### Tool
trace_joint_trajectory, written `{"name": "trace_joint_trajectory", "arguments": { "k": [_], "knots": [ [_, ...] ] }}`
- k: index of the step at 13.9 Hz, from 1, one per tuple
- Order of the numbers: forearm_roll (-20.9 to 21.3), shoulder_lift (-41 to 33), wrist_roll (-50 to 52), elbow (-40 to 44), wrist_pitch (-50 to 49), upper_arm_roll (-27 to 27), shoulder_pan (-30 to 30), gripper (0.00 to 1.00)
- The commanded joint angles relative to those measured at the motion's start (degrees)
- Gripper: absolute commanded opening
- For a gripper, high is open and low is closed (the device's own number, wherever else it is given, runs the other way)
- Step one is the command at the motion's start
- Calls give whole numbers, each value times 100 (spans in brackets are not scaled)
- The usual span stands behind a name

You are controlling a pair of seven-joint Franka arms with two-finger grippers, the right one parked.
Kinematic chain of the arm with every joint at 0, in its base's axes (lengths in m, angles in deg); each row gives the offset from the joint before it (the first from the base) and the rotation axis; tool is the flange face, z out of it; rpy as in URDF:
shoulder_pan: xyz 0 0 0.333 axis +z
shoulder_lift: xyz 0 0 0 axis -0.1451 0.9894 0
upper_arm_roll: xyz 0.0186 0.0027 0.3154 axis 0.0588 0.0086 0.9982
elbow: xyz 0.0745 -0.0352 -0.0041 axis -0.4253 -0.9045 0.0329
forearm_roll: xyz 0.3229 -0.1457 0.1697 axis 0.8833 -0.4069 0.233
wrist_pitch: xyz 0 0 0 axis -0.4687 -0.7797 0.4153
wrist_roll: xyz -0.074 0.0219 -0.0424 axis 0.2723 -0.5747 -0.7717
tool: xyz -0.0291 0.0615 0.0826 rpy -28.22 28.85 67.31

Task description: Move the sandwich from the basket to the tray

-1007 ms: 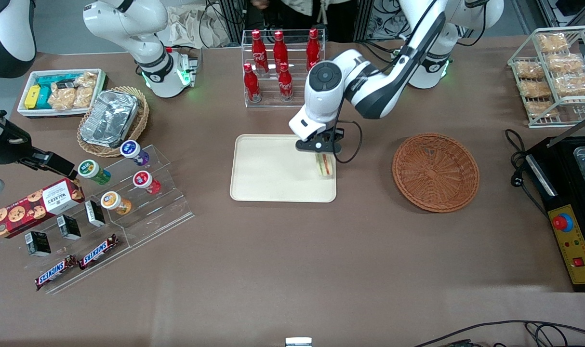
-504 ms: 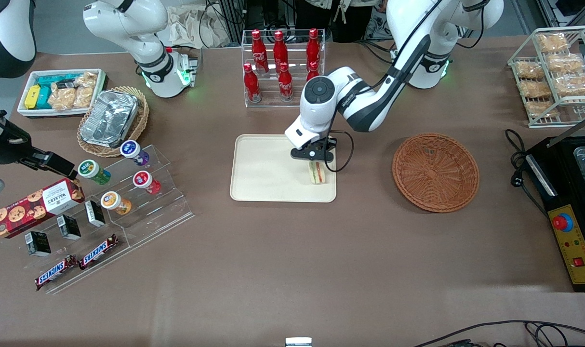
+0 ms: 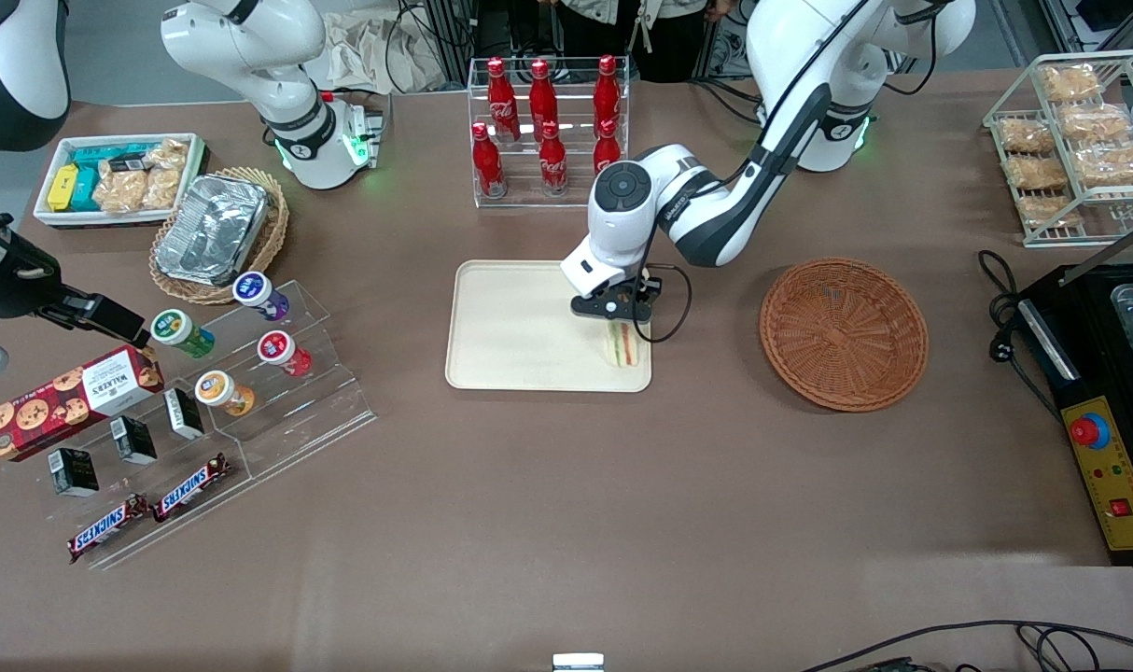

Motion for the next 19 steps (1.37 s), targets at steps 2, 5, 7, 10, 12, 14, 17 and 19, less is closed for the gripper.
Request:
{"name": "trace_joint_trajectory", "arguments": {
  "k": [2,5,7,10,12,14,17,19],
  "knots": [
    [100,-578,172,81,-990,70,-27,99],
    [83,-1168,278,319,-1898,79,139,99],
    [118,-1519,436,328,-2128,254,349,99],
    [127,-2038,-44,328,-2506,369,1068,99],
    [118,-2276,-694,328,-2769,369,1736,99],
    [118,-2478,-1353,328,-2788,369,2343,99],
    [4,-2794,-2066,302,-2832,352,3056,99],
    [-328,-3040,-2732,310,-3085,404,3259,99]
  ]
}}
